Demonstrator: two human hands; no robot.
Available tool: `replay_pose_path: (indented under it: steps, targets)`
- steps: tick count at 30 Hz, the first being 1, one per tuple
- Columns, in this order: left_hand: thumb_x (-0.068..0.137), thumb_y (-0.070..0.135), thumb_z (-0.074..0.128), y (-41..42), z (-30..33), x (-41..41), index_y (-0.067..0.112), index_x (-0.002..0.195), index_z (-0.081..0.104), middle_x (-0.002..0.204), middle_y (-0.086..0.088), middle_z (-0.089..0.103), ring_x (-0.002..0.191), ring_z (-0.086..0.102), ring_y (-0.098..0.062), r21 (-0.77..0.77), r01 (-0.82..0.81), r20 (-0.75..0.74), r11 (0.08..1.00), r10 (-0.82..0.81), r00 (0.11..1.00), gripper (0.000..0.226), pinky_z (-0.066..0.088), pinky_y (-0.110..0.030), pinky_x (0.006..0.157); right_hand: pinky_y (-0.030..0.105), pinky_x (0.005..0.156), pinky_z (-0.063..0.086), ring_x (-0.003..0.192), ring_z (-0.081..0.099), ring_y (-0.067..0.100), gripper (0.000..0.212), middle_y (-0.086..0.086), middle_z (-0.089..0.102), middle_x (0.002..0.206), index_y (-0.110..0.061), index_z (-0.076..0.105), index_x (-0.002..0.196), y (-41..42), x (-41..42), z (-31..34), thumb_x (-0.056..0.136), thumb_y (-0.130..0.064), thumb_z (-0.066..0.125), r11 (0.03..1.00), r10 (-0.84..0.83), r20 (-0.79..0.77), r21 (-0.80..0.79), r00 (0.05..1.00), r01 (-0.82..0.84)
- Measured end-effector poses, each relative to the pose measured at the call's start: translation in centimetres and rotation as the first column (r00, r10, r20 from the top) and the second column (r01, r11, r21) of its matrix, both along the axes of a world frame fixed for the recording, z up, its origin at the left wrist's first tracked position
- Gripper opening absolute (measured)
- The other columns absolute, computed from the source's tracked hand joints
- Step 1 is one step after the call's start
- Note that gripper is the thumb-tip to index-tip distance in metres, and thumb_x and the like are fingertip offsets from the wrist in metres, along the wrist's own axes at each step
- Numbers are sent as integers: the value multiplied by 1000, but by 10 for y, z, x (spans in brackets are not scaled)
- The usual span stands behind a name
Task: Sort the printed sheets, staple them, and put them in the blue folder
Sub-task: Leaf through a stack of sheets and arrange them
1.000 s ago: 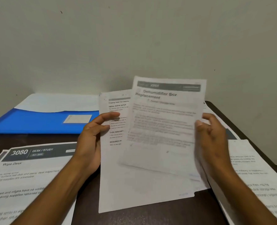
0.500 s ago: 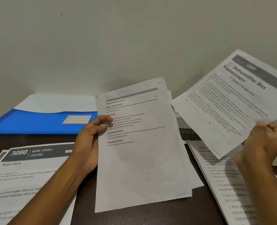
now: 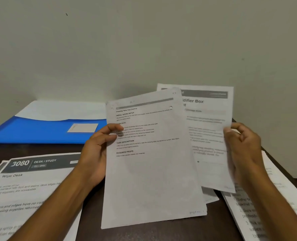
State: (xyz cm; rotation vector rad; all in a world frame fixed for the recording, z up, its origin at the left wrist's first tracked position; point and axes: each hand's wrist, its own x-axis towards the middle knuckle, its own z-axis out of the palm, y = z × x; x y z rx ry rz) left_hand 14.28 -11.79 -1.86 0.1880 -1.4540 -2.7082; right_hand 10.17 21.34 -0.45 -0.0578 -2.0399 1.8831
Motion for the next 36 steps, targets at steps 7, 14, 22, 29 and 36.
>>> replay_pose_path:
  steps: [7,14,22,29,36]
  targets:
    - [99,-2,42,5,-1,0,11,104,69,123,-14,76,100,76,-32,-38,15,-16,999,-16,1000,30,63,-48,87,45,85,64,91,79,20,20,-1,81,100,-18,72,110,-40,9,-13,110,-21,53,974,184,72,122,980,-192]
    - [101,0,44,12,1,2,10,109,71,125,-10,76,106,76,-32,-72,7,-35,997,-10,999,30,64,-46,85,36,91,61,102,74,16,30,-5,78,110,-20,73,114,-53,10,-26,111,-34,47,962,236,65,125,970,-242]
    - [100,-4,45,12,1,1,8,109,70,123,-11,76,102,77,-32,-96,-20,-44,995,16,999,30,65,-46,85,23,67,53,73,65,3,29,-16,68,77,-29,68,91,-52,12,-19,99,-54,55,926,188,-41,340,981,-163]
    - [101,0,46,10,-2,2,11,120,71,131,-7,73,117,72,-36,-81,-5,-29,997,2,1000,34,61,-57,94,19,82,62,94,76,3,29,-14,79,104,-25,68,127,-50,13,-24,99,-18,71,918,171,-79,375,982,-129]
    - [102,0,44,5,-5,-1,11,134,67,139,-2,69,122,69,-37,-34,-11,-26,999,11,1000,41,60,-58,94,18,71,60,89,78,8,23,-10,81,96,-27,59,128,-48,13,-22,106,-20,58,938,165,-69,319,984,-135]
